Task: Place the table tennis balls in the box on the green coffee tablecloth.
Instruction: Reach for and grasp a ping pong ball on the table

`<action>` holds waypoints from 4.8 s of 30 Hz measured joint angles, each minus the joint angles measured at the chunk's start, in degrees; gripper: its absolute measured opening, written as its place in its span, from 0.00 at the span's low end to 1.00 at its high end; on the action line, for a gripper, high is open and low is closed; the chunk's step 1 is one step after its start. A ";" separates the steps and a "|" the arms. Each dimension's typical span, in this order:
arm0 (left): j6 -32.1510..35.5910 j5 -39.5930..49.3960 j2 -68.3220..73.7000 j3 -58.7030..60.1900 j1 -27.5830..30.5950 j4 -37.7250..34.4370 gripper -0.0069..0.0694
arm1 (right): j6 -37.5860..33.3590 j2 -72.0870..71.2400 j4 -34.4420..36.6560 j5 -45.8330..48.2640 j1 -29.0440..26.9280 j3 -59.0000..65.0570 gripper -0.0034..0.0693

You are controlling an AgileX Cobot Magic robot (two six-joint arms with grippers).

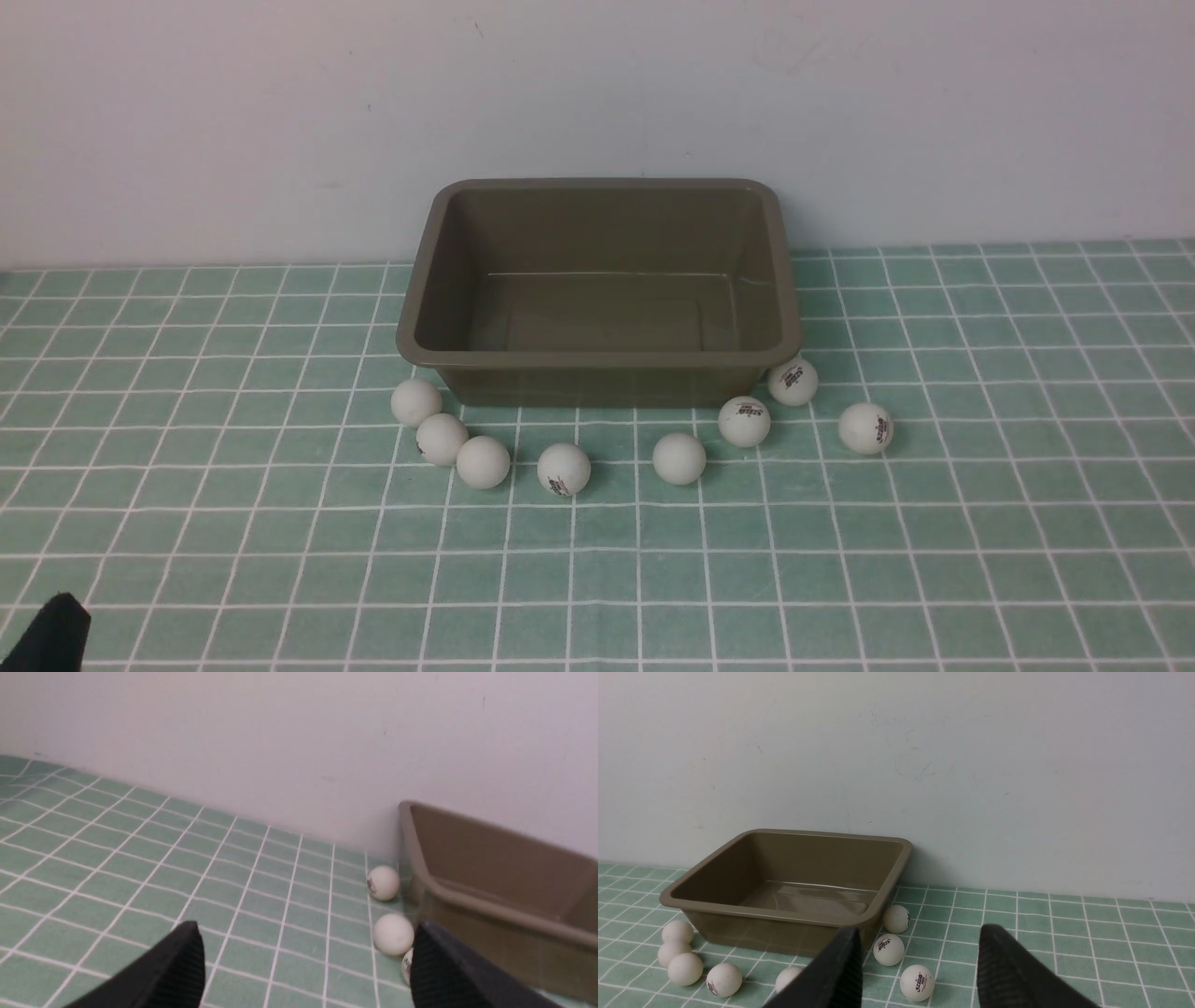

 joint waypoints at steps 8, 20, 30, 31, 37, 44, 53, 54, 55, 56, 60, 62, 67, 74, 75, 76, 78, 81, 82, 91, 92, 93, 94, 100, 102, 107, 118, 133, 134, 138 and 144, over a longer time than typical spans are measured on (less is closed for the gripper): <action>0.00 -5.47 0.00 0.00 0.00 -11.36 0.79 | 0.00 0.00 0.00 0.05 0.00 0.00 0.48; 10.28 14.11 0.00 -5.36 0.00 -22.43 0.79 | 0.00 0.00 0.00 0.06 0.27 0.00 0.48; 27.19 21.90 4.12 -16.29 0.00 -26.09 0.79 | 0.00 0.00 0.19 0.27 1.60 0.00 0.48; 27.57 22.30 5.58 -17.40 0.00 -25.22 0.79 | 0.00 0.00 0.27 0.42 1.60 0.00 0.48; 28.46 25.44 16.55 -23.61 0.00 -15.81 0.79 | -0.06 0.00 2.98 1.13 1.60 0.00 0.48; 28.46 26.22 27.54 -28.92 0.00 -11.20 0.79 | -6.21 2.78 8.26 1.32 1.71 0.00 0.48; 31.23 25.19 32.76 -30.92 0.00 -8.47 0.79 | -17.81 14.36 11.81 1.51 1.71 0.00 0.48; 31.42 24.89 32.76 -30.92 0.00 -8.52 0.79 | -18.58 15.53 12.39 1.51 1.71 0.00 0.48; 31.43 24.64 32.76 -30.92 0.00 -8.61 0.79 | -19.11 16.42 13.08 1.51 1.71 0.00 0.48; 31.43 24.46 32.76 -30.92 0.00 -9.13 0.79 | -20.44 17.67 14.50 1.51 1.71 0.00 0.48; 31.55 24.21 32.76 -30.92 0.00 -12.35 0.79 | -27.98 22.23 22.07 1.58 1.71 0.00 0.48; 31.90 23.88 32.78 -30.92 0.00 -14.90 0.79 | -32.12 24.36 24.96 2.49 1.71 -0.21 0.48; 36.98 25.16 32.78 -30.92 0.00 -21.62 0.79 | -38.83 31.02 26.15 5.80 1.71 -4.16 0.48; 44.65 33.74 32.82 -30.92 0.00 -32.36 0.79 | -41.59 44.95 21.60 5.21 1.71 -11.24 0.48; 45.88 34.00 32.82 -30.92 0.00 -33.37 0.79 | -41.59 47.98 20.74 5.30 1.71 -11.94 0.48; 47.19 34.00 32.82 -30.92 0.00 -34.00 0.79 | -41.59 50.14 20.31 5.24 1.71 -12.53 0.48; 48.52 34.00 32.82 -30.92 0.00 -34.62 0.79 | -41.64 54.59 20.17 3.91 1.71 -13.65 0.48; 49.20 34.00 32.82 -30.92 0.00 -34.91 0.79 | -41.64 61.00 20.12 1.65 1.71 -16.15 0.48; 49.32 34.00 32.82 -30.92 0.00 -34.90 0.79 | -41.64 63.42 20.12 1.27 1.71 -17.01 0.48; 49.39 34.00 32.82 -30.96 0.00 -34.90 0.79 | -40.27 76.14 20.17 0.86 2.39 -23.02 0.51; 49.39 34.00 32.82 -30.96 0.00 -34.90 0.79 | -40.28 77.46 20.11 0.78 2.81 -23.71 0.53; 49.39 34.00 32.82 -30.96 0.00 -34.90 0.79 | -40.19 78.78 20.05 0.54 3.20 -24.23 0.54; 49.39 34.00 32.82 -30.96 0.00 -34.90 0.79 | -40.02 80.38 20.05 0.11 4.11 -25.24 0.57; 49.43 34.00 32.82 -30.96 0.00 -34.90 0.79 | -39.13 86.49 18.75 -2.71 7.77 -28.37 0.63; 49.43 34.00 32.82 -30.96 0.00 -34.85 0.79 | -38.79 88.82 17.82 -3.94 8.86 -29.34 0.64; 49.43 34.08 32.82 -30.96 0.00 -34.64 0.79 | -35.79 93.90 16.97 -6.34 9.79 -31.98 0.64; 49.38 35.29 32.82 -30.96 0.00 -34.62 0.79 | -32.96 104.40 15.03 -6.04 9.79 -38.91 0.64; 49.38 36.70 32.82 -30.96 0.00 -34.41 0.79 | -32.92 107.79 12.50 -6.44 9.79 -39.90 0.64; 49.38 36.70 32.82 -30.96 0.00 -34.41 0.79 | -32.92 107.95 12.45 -6.51 9.79 -39.90 0.64; 49.38 36.70 32.82 -30.96 0.00 -34.36 0.79 | -32.92 108.48 12.31 -7.05 9.79 -39.90 0.64; 49.38 36.70 32.82 -30.96 0.00 -34.30 0.79 | -32.92 109.74 12.31 -7.55 9.79 -40.06 0.64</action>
